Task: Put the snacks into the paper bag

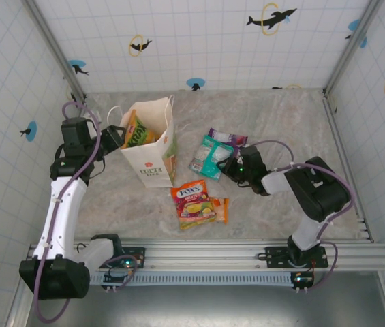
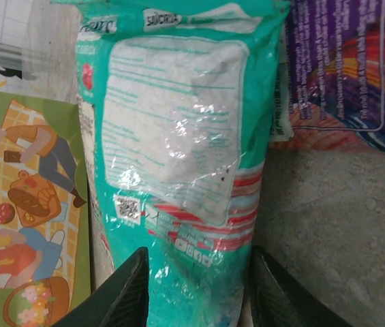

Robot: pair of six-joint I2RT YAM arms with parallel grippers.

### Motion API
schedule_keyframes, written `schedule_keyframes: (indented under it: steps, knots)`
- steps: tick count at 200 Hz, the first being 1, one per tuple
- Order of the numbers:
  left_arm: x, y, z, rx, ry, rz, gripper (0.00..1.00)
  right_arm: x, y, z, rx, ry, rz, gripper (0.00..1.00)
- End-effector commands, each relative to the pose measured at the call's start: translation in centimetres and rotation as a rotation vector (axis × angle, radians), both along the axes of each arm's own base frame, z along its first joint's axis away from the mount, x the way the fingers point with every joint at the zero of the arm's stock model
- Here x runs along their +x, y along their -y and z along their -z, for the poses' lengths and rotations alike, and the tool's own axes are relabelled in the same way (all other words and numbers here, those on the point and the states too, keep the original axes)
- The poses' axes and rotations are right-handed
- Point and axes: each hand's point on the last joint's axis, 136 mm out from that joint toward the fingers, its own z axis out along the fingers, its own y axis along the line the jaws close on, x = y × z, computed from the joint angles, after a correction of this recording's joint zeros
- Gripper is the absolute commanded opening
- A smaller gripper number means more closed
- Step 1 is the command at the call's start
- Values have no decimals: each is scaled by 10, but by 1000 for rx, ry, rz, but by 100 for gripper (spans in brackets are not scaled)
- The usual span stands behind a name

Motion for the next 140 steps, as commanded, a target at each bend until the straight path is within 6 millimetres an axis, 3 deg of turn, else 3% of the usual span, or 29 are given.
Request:
schedule_keyframes:
  steps: [1,30,58,100,140]
  knots:
    - [1,1,0,-12,8,9,58,14,-9,-11,57,47,16,36]
    - [1,1,-1,-13,10,9,57,16,-9,-16,57,68,23,17]
    - [0,0,-3,-9,17,4,57,19,-7,-32,51,127,27,0]
    - [-1,0,-2,-6,20,2,56,21,-2,-72,25,245,33,0]
    - [-1,1,-3,-8,28,8,55,24,4,-129,-48,402,54,0]
